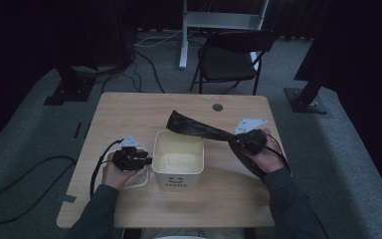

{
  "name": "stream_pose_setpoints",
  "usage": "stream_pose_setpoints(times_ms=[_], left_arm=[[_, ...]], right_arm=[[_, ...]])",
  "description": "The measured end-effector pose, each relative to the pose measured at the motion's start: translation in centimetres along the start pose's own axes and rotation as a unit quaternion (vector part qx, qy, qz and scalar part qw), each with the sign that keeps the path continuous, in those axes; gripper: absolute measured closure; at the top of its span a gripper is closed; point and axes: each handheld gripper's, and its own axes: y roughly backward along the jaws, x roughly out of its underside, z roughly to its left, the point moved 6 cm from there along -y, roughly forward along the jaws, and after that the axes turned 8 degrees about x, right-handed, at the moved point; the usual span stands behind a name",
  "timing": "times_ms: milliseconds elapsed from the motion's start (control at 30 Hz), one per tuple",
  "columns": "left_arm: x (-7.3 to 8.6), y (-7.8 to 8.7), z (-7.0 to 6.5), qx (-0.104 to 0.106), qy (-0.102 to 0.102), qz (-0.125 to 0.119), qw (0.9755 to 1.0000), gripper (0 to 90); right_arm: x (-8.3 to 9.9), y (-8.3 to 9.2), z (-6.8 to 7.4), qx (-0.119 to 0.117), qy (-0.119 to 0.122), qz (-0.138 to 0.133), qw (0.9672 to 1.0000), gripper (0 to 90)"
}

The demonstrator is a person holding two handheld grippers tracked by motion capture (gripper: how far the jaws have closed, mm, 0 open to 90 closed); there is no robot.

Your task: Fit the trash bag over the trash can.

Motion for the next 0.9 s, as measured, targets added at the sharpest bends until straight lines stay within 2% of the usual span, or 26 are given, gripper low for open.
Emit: stream_pose_setpoints(times_ms=[267,467,733,900], left_arm=[[-0.2,0.7,0.1,0.010,0.006,-0.013,0.9998,59.5],[-0.6,1.2,-0.1,0.014,0.002,-0.027,0.9995,59.2],[-1.9,2.3,-1.1,0.014,-0.021,-0.038,0.9989,58.4],[-2.6,3.2,-1.5,0.011,-0.027,-0.044,0.9986,57.7]], right_arm=[[-0.1,0.3,0.4,-0.010,0.021,0.006,0.9997,90.0],[-0.2,0.4,0.6,-0.016,0.037,0.006,0.9992,90.0],[-0.2,0.2,1.1,-0.035,0.047,0.001,0.9983,90.0],[-0.2,-0.1,1.4,-0.046,0.052,-0.003,0.9976,90.0]])
